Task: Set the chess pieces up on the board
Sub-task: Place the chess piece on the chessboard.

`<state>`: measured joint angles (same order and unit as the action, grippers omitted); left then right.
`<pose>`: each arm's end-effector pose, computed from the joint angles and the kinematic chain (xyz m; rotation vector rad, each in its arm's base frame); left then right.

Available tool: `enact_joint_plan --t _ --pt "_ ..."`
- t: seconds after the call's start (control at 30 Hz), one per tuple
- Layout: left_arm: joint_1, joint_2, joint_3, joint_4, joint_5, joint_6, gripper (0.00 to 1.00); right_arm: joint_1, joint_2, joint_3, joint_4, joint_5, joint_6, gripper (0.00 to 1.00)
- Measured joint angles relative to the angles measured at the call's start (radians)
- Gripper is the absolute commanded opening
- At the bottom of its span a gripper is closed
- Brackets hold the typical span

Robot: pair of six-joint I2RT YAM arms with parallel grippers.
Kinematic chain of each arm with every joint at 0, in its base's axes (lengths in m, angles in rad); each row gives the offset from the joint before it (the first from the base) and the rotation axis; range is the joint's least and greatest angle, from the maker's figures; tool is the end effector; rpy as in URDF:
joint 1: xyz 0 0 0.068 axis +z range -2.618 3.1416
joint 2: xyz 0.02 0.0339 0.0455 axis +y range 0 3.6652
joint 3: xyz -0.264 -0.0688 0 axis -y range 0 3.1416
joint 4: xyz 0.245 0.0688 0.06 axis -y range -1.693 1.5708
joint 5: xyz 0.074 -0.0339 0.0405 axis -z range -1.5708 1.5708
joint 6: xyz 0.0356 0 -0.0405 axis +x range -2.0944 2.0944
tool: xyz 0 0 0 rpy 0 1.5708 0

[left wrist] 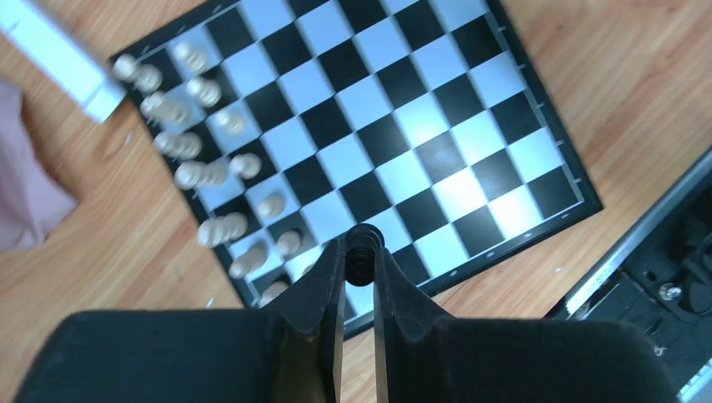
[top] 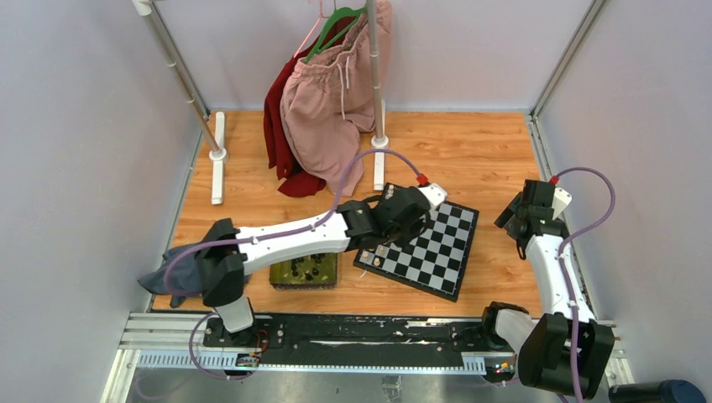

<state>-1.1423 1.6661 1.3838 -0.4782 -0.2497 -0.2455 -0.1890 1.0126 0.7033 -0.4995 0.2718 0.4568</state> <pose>0.1641 -0.3381 0.2909 0.8992 2.1590 -0.4152 0.2011 -0.0482 0.2417 0.8665 2.1844 -0.1925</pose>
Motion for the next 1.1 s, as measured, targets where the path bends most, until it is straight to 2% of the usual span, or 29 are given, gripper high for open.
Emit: enact_joint_plan --t 0.27,0.67,1.1 --pt "-0.058 0.187 0.194 0.019 0.072 0.101 0.0 -0.05 0.007 -0.035 0.038 -0.018 0.047 0.78" --pt "-0.06 0.447 0.401 0.028 0.154 0.207 0.0 -0.108 0.004 -0.052 0.065 -0.016 0.076 0.78" --pt "-0.06 0.528 0.477 0.031 0.171 0.247 0.0 -0.115 -0.003 -0.09 0.089 -0.015 0.101 0.78"
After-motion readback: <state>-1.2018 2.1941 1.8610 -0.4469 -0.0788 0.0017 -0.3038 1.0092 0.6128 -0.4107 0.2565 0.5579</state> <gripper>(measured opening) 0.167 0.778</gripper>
